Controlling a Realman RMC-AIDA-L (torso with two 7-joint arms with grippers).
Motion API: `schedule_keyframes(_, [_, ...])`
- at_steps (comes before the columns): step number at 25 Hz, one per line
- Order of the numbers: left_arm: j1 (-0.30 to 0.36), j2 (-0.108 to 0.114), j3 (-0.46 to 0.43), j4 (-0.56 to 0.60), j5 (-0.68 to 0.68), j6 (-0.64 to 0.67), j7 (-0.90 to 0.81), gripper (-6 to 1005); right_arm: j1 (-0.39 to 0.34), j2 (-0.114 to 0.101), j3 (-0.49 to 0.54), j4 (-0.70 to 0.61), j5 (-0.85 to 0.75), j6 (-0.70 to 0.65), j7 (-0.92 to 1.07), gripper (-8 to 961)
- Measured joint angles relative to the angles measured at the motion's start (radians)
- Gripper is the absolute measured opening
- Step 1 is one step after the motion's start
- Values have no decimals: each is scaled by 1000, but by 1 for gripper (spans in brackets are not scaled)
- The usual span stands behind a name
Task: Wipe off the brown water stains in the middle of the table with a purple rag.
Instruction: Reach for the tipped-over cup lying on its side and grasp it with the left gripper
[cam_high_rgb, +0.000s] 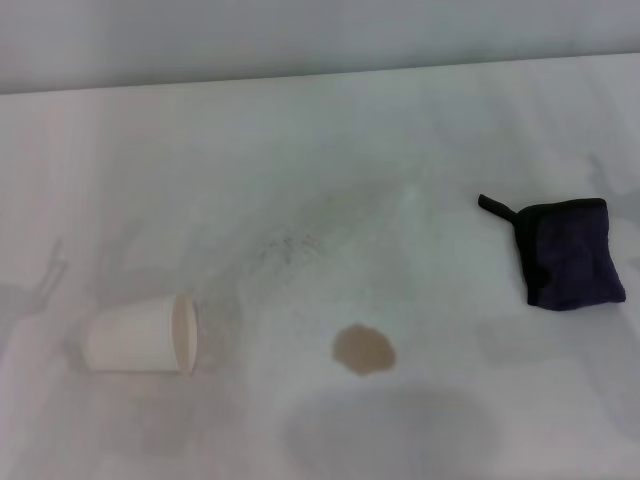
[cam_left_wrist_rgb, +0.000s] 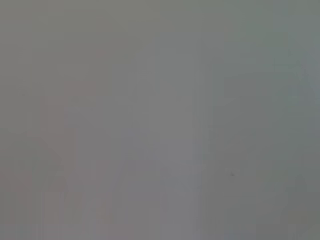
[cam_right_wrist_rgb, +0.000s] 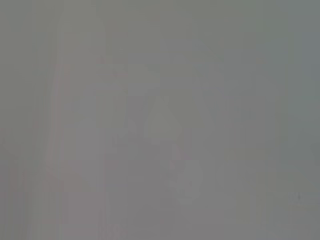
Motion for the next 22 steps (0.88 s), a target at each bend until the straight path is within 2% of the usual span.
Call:
schedule_keyframes(14, [-2, -2, 1, -1, 6, 0, -40, 878, 0, -1, 0, -12, 0, 1, 0, 855])
schedule_keyframes(22, [-9, 14, 45, 15, 10, -52, -235, 878, -6, -2, 0, -4, 0, 3, 0, 854])
